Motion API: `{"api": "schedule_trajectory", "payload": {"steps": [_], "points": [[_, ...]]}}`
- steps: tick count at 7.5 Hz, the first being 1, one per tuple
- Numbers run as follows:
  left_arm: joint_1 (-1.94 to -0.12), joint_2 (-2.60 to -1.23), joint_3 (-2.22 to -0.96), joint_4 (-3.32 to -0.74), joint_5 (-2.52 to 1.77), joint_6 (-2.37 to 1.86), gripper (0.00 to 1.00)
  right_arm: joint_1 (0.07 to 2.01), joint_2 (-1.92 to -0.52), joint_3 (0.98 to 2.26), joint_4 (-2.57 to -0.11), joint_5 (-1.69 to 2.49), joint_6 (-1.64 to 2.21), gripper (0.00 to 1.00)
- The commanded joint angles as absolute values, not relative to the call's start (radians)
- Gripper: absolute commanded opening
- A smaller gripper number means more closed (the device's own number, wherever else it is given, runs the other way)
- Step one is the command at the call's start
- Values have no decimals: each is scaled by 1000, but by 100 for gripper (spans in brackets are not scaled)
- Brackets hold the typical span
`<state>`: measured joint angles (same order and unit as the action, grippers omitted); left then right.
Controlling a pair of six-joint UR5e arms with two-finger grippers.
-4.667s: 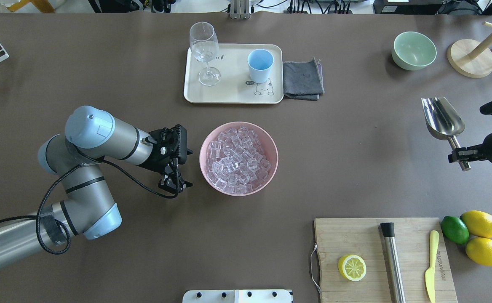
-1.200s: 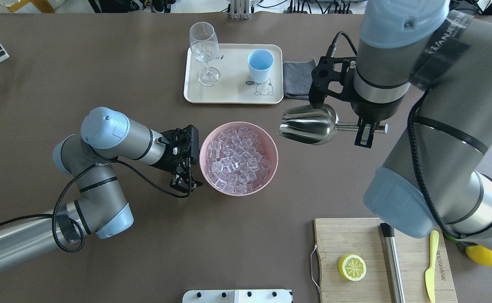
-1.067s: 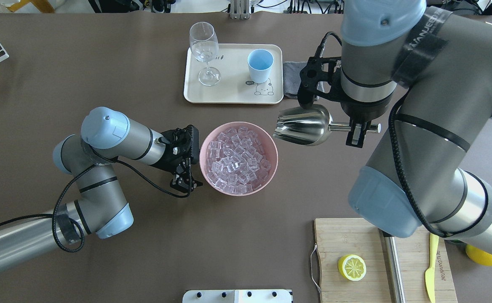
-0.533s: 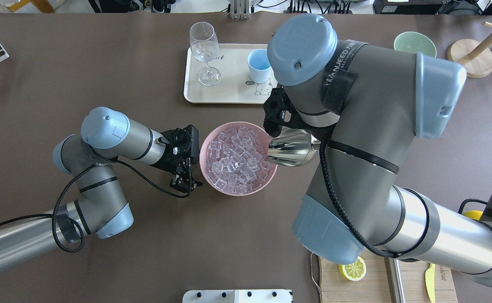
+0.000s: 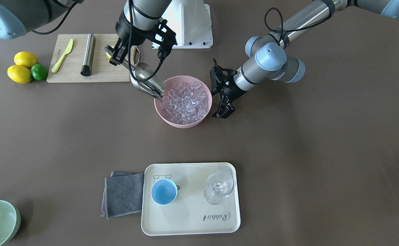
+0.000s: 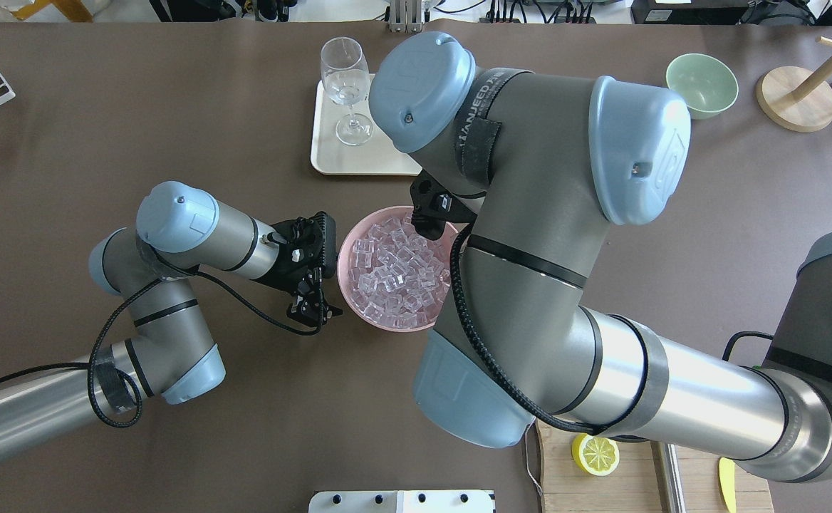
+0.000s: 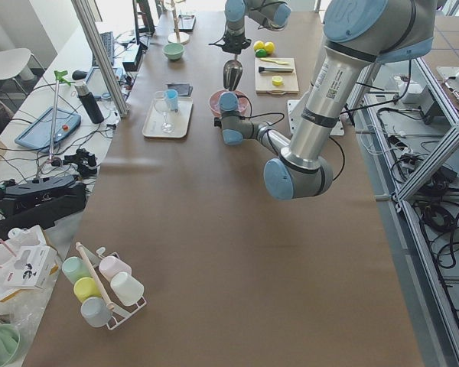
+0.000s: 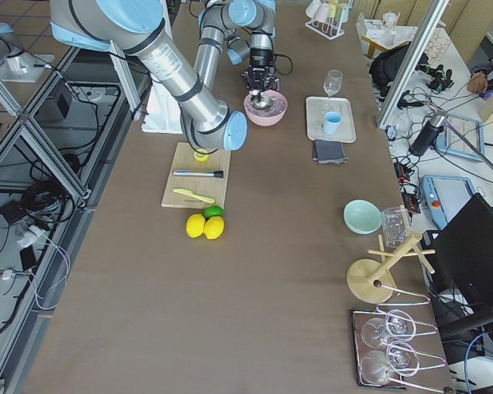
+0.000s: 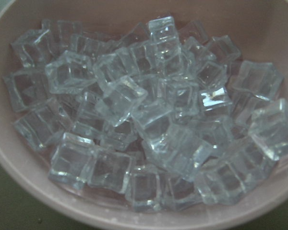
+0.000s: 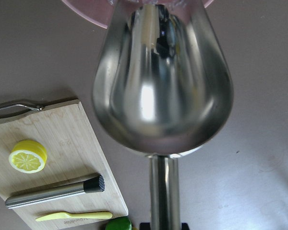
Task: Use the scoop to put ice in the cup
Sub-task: 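Carry the scoop with the right gripper over the pink bowl and lower it in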
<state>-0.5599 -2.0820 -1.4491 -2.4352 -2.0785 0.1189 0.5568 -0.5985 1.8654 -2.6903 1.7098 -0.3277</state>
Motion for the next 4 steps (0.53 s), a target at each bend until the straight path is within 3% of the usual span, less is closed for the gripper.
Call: {"api": "schedule_trajectory", "payload": {"steps": [1, 4], "points": [[-560, -2082, -1450, -2436, -2079, 118, 99, 554, -557, 1786, -2694, 1690, -331, 0], [-560, -2082, -1450, -2436, -2079, 118, 99, 552, -537, 1685, -2642, 1677, -334, 0]]}}
